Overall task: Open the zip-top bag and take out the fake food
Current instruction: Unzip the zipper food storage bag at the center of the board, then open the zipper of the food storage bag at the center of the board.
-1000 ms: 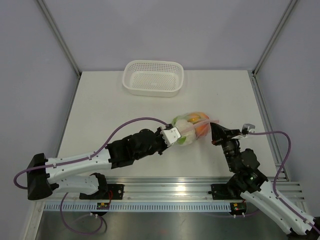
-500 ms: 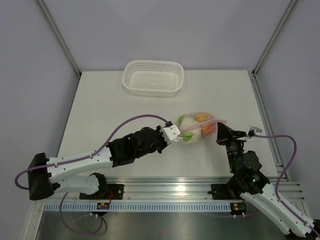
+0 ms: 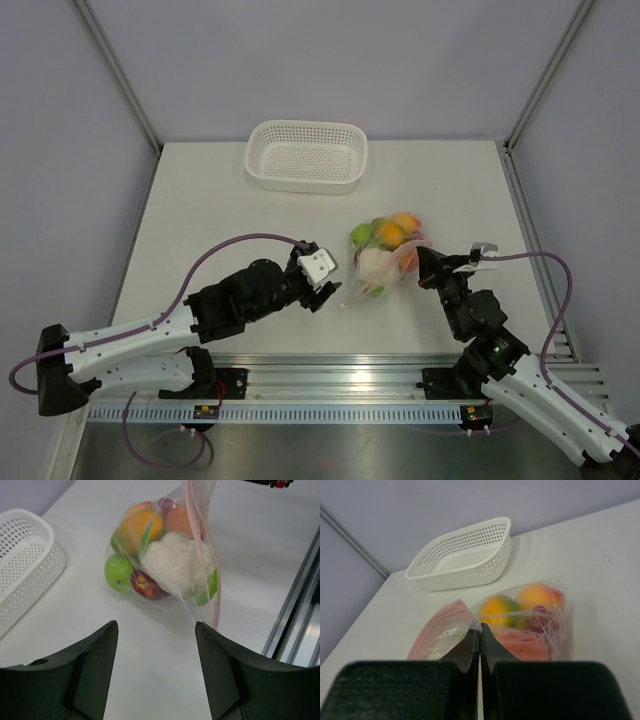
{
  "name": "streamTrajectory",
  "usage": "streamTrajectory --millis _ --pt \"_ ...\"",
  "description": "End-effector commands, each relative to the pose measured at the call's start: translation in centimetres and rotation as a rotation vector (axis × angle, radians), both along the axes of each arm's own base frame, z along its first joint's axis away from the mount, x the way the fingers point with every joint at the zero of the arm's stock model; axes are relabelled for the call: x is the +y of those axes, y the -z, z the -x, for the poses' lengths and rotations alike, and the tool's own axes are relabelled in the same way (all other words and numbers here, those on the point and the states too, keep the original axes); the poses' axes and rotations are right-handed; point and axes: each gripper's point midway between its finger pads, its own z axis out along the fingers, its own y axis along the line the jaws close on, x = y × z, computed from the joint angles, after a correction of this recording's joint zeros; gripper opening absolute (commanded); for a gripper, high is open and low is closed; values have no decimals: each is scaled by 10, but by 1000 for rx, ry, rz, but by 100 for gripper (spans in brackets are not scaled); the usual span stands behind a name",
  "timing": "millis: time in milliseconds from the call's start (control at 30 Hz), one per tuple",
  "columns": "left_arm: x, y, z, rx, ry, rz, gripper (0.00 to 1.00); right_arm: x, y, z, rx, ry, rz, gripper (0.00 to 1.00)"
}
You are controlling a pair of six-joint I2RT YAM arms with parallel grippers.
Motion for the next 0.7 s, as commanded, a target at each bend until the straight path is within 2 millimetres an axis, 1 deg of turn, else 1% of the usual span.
streamTrajectory --millis 0,133,167,267,300,400,500,533,667 --pt "-2 -29 -1 -47 7 126 66 13 -43 7 -136 -92 -45 0" --pt "-10 -25 2 -38 50 107 65 24 -46 11 -158 -153 -36 0" --pt "-14 -19 2 -28 59 86 65 24 -46 10 -156 -155 -35 0" --pt "-21 -14 3 -12 78 66 64 30 -45 10 -155 -177 -27 0" --pt "-25 -9 2 -4 82 53 64 31 -46 11 -157 -186 -25 0" --pt "-30 -5 1 3 90 39 64 33 -45 11 -155 -196 -23 0" --pt "-29 -3 -4 3 59 31 63 35 -46 12 -162 -207 -21 0" --pt "-27 -2 -8 1 36 28 61 35 -46 13 -165 -211 -21 0" --pt "-25 -2 -11 0 11 27 58 38 -46 13 -170 -224 -17 0"
